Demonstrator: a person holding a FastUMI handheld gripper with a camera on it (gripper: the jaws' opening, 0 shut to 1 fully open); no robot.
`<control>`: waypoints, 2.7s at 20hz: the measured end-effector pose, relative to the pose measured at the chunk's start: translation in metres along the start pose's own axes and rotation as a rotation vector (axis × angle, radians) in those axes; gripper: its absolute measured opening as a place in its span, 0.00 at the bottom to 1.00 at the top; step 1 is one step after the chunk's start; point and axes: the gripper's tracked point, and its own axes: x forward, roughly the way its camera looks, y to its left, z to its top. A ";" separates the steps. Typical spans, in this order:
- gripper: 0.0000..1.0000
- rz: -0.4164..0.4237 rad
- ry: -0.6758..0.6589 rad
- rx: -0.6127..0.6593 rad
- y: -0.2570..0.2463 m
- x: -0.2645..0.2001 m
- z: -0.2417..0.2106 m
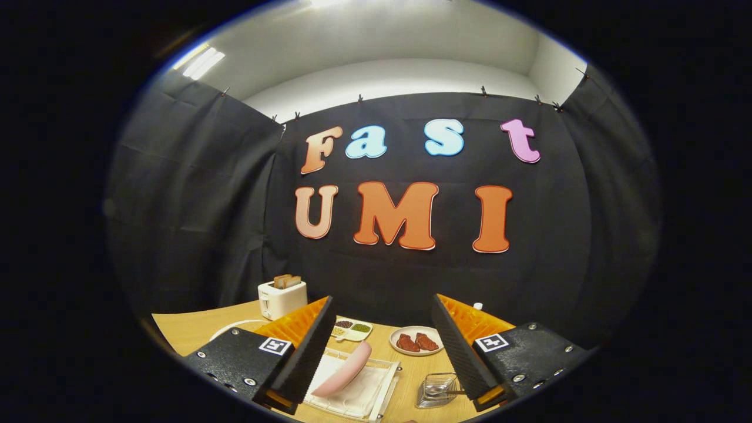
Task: Take the plate from the dish rack, then take the spoon from the basket and place it into the plate.
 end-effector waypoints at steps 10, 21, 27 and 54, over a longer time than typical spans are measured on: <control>0.98 0.170 0.323 0.122 0.050 0.021 -0.056; 0.97 0.192 0.769 0.180 0.069 0.048 -0.135; 0.91 0.142 0.929 0.190 0.063 0.066 -0.168; 0.35 -0.130 1.062 0.053 0.026 0.082 -0.215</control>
